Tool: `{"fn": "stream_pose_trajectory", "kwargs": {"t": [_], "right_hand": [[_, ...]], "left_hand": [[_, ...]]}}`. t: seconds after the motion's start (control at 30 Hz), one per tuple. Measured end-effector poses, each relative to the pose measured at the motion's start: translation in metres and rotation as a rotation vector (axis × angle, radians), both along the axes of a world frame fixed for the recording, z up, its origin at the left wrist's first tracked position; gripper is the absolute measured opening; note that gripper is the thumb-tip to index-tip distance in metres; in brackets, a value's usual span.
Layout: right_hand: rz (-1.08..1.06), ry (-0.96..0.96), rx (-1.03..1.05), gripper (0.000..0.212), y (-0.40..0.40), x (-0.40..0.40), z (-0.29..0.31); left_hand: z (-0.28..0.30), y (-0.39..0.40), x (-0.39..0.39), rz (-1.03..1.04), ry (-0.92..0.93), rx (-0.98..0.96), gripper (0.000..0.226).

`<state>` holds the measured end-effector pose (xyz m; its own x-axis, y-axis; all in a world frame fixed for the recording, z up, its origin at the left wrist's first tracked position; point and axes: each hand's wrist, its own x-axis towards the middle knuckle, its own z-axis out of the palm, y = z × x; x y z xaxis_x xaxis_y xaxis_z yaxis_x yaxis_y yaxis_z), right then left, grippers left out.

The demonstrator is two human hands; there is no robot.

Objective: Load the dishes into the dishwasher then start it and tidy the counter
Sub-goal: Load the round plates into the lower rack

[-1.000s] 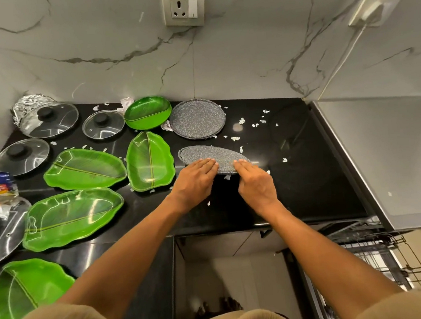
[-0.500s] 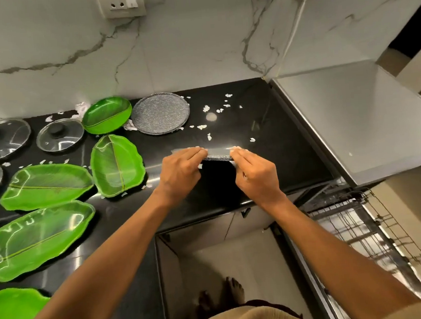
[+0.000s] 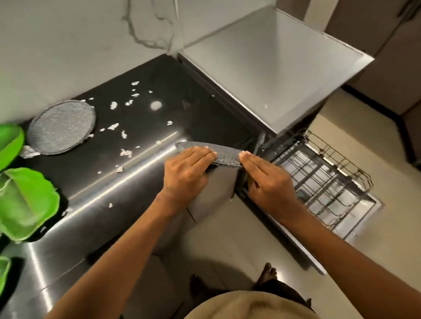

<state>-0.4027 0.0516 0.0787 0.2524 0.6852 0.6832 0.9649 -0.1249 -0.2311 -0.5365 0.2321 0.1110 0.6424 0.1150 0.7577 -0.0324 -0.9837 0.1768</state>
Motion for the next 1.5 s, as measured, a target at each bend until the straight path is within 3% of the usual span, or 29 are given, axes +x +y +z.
{"fn": "stream_pose_trajectory", "kwargs": {"t": [0.27, 0.47, 0.67, 0.93, 1.3, 1.5], "right_hand": [[-0.123, 0.088, -0.077, 0.043, -0.114, 0.063, -0.027], [-0.181, 0.134, -0.127, 0.035, -0.181, 0.111, -0.052], [-0.235, 0.208, -0.175, 0.051, -0.216, 0.142, -0.078], [-0.323, 0.326, -0.318, 0.041, -0.217, 0.175, -0.127], [-0.408, 0.555, -0.355, 0.031, -0.166, 0.225, -0.205], [-0.438, 0.67, -0.482, 0.02, -0.136, 0.243, -0.262]], "left_hand": [[-0.029, -0.094, 0.087, -0.139, 0.097, -0.057, 0.04], [-0.059, -0.155, 0.148, -0.199, 0.226, -0.13, 0.041], [-0.098, -0.186, 0.191, -0.241, 0.448, -0.216, 0.043], [-0.144, -0.184, 0.238, -0.256, 0.717, -0.267, 0.06], [-0.216, -0.137, 0.33, -0.174, 0.99, -0.389, 0.042], [-0.275, -0.114, 0.357, -0.073, 1.08, -0.475, 0.047]]}}
